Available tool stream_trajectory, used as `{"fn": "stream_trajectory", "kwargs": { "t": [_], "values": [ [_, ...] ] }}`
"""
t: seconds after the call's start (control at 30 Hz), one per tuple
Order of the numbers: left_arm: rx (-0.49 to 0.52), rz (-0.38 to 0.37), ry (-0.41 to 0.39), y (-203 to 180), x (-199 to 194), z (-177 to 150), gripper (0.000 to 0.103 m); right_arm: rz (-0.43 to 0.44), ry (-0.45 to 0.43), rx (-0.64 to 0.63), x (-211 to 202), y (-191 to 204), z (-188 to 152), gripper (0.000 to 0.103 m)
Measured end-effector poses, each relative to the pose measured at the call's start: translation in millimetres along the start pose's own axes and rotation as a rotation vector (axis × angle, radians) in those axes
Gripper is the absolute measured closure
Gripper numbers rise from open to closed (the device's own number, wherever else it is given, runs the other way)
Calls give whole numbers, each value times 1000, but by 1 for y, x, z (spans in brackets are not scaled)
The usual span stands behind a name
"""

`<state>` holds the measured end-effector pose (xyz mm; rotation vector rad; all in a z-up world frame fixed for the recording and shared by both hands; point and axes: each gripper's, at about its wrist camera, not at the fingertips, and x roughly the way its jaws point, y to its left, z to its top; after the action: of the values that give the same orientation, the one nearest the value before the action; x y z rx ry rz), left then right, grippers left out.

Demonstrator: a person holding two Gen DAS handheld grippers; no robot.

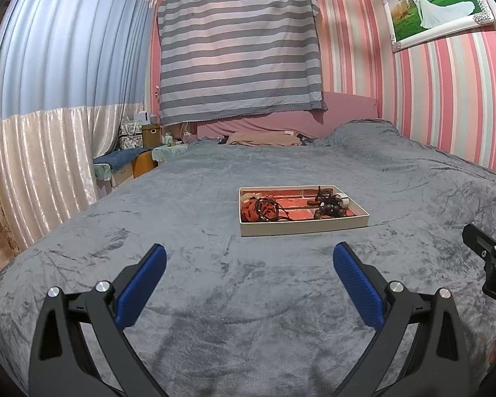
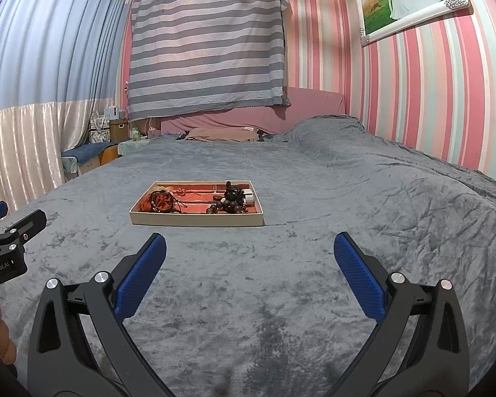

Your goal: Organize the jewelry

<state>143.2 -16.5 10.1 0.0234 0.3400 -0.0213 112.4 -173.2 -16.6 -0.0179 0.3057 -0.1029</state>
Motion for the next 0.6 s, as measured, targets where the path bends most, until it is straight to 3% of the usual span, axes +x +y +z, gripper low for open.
{"fn": "stream_trajectory", "kwargs": {
  "t": [0.6],
  "values": [
    [0,0,1,0,0,0,5,0,3,1,0,1,-1,4]
  ]
}}
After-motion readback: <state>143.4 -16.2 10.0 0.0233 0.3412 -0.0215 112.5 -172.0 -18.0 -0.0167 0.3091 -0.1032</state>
